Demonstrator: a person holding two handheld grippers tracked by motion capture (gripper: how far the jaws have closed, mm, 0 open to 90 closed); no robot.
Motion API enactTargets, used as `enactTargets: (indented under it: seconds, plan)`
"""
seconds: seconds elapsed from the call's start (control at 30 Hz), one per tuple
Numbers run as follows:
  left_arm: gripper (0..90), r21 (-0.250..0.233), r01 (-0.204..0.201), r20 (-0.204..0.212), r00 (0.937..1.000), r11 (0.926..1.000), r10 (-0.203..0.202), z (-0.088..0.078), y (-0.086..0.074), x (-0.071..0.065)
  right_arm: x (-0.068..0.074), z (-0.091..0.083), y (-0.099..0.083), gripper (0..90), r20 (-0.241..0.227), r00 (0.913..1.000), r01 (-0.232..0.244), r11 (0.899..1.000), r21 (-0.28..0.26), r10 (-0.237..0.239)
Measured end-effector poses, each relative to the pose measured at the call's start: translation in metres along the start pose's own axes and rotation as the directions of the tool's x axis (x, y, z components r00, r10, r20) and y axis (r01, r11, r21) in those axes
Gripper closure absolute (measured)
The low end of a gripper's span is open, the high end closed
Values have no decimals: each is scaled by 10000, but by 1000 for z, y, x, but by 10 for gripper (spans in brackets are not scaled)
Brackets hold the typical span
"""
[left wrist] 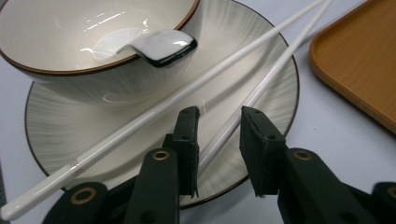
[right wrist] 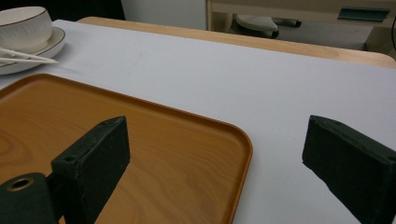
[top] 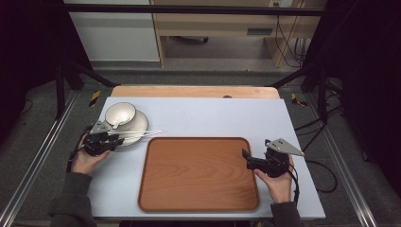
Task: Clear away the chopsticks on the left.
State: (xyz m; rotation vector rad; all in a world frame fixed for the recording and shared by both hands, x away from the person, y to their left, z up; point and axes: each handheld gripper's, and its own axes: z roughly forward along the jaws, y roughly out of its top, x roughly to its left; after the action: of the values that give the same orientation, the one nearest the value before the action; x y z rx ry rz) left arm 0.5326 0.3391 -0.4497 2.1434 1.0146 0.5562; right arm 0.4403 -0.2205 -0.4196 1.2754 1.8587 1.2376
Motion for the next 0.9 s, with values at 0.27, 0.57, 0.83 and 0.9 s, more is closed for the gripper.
enactTargets:
  seconds: [0.27,0.57,0.83,0.9]
  plan:
    - [735,21,9,304,9995,10000,-9,0,1,-5,0,0,0,76,-5,10000,-31,10000,-12,31]
    - [793,9,144,244,9996,9999,-144,-1,2,-7,-1,0,0,77,-10,10000,-69,10000,9,69]
    - [829,89,210,57,9998,9997,-211,0,4,-9,-1,0,0,77,-10,10000,-69,10000,17,69]
    - [826,123,182,-36,9998,9998,-182,0,4,-10,-1,0,0,77,-9,10000,-73,10000,20,73]
